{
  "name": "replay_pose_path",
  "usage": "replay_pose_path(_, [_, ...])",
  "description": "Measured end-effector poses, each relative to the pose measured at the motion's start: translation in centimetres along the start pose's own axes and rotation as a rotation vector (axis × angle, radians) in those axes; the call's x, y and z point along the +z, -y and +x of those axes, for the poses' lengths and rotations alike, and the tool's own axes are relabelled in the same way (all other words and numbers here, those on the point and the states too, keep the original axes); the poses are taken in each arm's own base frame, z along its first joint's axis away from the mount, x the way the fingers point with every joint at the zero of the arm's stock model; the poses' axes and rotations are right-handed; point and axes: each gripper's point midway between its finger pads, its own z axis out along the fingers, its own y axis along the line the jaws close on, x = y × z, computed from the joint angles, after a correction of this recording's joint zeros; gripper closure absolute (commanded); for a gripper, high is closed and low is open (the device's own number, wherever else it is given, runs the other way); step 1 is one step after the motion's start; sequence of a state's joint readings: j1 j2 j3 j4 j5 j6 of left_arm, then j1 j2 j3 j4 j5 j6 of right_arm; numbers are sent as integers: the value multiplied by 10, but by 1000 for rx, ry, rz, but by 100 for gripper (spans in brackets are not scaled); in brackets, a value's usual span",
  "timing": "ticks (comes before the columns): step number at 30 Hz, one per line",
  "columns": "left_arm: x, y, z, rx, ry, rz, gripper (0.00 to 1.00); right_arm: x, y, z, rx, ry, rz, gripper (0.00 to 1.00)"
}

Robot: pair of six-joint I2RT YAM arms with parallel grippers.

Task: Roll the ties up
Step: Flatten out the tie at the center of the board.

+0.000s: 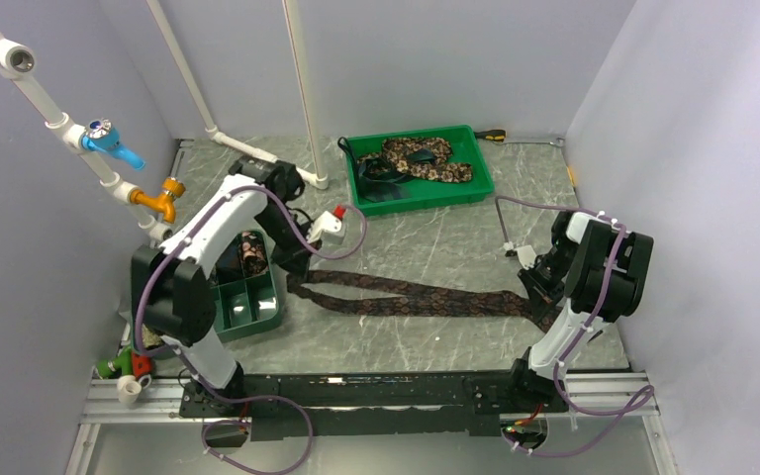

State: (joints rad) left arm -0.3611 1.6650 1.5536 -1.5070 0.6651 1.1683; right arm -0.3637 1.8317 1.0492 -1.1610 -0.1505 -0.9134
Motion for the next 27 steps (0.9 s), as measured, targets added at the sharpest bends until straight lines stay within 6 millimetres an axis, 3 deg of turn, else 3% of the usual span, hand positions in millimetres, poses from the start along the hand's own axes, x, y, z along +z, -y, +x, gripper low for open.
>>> replay_pose_path(3, [21,1,37,-56,-99,86,100,0,1,0,-3,-1,3,100])
replay_pose_path(5, [37,-9,65,-108,-163,123,100,0,1,0,-5,-2,3,100])
replay_pose_path(9, [53,-29,91,-142,-220,119,85,-1,1,0,-6,-2,1,100])
replay_pose_path(10, [55,-33,92,-140,-227,111,81,-1,1,0,-8,-2,1,100])
replay_pose_path(12, [57,-37,93,-140,-242,99,53,-3,2,0,-12,0,5,100])
replay_pose_path(13, [58,-39,93,-136,-250,91,43,-4,3,0,-13,1,8,100])
replay_pose_path(16, [63,-43,90,-119,-254,73,22,-6,5,1,-18,-4,10,100])
replay_pose_path(20, [76,-41,80,-86,-215,44,2,-6,4,3,-28,-11,4,100])
replay_pose_path(22, [83,-38,70,-56,-190,6,1,-6,2,4,-31,-15,-1,98])
replay_pose_path(25, [98,-31,54,-4,-164,-49,1,-8,2,5,-34,-21,-5,74])
replay_pose_path(27, [110,-27,46,24,-154,-72,1,-9,3,4,-34,-20,0,64])
